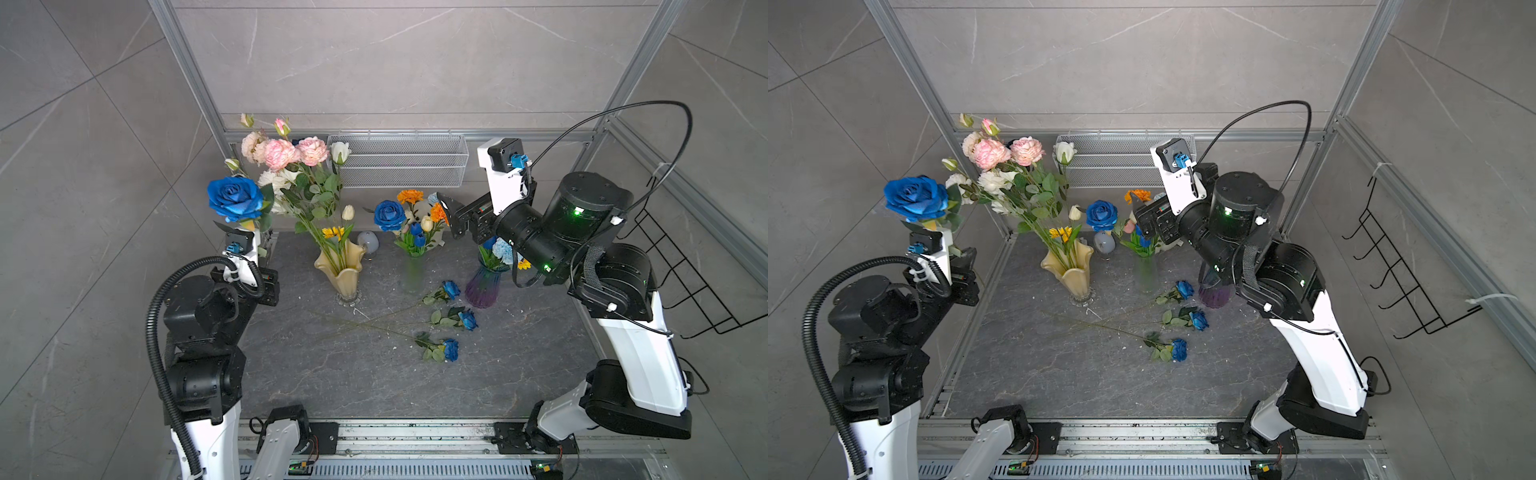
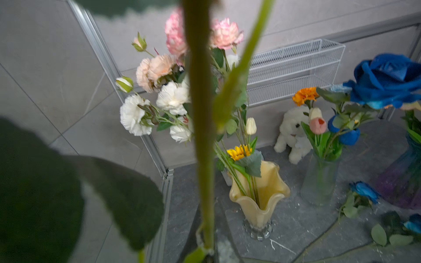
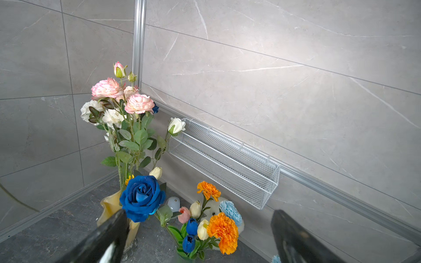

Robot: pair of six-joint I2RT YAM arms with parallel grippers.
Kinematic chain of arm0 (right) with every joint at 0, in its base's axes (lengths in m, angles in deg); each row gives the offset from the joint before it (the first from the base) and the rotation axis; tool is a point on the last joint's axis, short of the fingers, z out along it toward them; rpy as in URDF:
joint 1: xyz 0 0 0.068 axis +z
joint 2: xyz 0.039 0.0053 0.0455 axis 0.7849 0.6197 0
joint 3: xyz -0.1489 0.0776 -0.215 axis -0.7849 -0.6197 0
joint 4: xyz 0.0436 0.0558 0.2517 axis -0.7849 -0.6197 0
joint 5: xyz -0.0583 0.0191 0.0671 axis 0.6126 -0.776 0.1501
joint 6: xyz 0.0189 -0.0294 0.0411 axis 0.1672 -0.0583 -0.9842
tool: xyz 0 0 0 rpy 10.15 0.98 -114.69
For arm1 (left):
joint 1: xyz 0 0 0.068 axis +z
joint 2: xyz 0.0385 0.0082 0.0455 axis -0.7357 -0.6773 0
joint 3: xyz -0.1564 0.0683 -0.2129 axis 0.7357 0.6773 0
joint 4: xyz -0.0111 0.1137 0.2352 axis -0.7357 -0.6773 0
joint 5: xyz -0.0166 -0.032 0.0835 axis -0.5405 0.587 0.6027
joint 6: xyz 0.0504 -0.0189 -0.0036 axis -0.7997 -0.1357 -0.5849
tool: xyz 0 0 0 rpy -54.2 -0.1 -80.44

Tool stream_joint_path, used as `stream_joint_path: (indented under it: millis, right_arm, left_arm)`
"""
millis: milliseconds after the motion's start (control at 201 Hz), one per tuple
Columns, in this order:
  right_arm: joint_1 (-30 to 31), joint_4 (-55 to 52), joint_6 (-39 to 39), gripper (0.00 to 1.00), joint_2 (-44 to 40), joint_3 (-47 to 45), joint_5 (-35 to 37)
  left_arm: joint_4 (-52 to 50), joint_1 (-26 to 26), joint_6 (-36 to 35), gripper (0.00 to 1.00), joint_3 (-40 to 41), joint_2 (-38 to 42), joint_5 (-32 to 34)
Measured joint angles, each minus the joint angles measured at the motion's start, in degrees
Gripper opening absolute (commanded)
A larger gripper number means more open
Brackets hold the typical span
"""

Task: Pick out blue flowers from the vase
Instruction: Place the flower at the center of the board.

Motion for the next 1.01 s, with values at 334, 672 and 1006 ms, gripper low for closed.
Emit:
stream_joint_path:
  millis: [334,672,1006]
  right_arm:
    - [-1.0,-2.2,-1.9,1.00,0.0,-0.2,0.3]
    - [-1.3,-2.2,-3.4,1.00,0.0,-2.5,0.6]
    - [-2.0,-2.2,-3.5,1.00,-0.7,-3.9,1.4]
  left_arm:
    - [-2.1,-9.8,-3.6,0.00,10.9,4.4,-3.0]
    - [-3.6,-41.5,-6.4,0.00,19.9,-0.4,16.2]
    - [4.5,-58.4,-11.7,0.00,23.4,-19.2,32.6]
